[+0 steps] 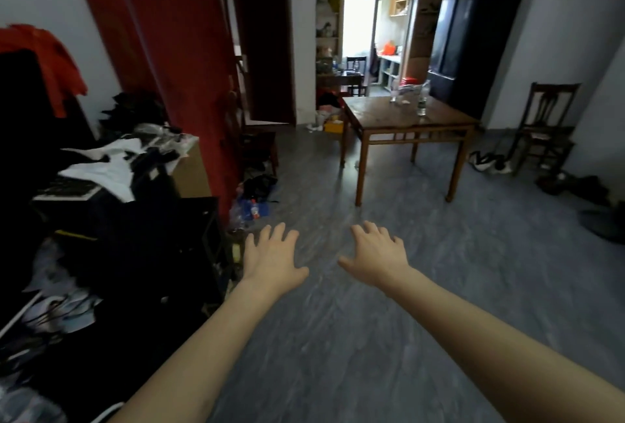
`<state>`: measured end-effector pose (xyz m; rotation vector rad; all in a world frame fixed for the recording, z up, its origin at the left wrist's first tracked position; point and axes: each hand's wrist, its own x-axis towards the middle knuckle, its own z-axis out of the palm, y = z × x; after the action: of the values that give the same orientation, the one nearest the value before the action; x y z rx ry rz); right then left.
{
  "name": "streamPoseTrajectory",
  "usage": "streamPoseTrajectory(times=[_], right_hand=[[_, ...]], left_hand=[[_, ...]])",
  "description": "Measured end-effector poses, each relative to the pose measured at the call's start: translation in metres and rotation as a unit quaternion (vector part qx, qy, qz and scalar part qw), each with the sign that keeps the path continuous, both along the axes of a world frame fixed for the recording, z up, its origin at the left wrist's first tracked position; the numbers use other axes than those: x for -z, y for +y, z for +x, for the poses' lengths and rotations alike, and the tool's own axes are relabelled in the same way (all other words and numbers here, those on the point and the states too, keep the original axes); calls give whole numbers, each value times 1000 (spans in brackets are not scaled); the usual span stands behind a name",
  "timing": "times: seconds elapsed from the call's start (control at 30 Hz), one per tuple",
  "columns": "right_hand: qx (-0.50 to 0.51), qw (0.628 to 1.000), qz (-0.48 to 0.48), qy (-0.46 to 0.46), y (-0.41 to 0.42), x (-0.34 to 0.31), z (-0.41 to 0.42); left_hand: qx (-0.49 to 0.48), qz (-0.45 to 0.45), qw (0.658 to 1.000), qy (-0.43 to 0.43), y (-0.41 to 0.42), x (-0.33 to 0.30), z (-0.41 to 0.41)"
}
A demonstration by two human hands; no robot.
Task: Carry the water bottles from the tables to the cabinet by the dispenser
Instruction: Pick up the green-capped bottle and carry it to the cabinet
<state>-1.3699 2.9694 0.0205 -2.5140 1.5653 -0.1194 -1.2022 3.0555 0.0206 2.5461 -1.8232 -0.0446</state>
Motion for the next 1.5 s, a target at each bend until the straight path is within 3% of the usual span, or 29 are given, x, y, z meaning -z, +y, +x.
streamPoseTrajectory(times=[0.47, 1.1, 1.5], right_hand=[[159, 986, 48, -15, -54, 14, -128], [165, 984, 56, 23, -111, 21, -80], [174, 983, 46, 24, -230, 20, -97]], left_hand=[[130, 16, 991, 1, -102, 5, -111], [190, 52, 980, 22, -185, 21, -54], [221, 58, 973, 32, -308, 31, -78]])
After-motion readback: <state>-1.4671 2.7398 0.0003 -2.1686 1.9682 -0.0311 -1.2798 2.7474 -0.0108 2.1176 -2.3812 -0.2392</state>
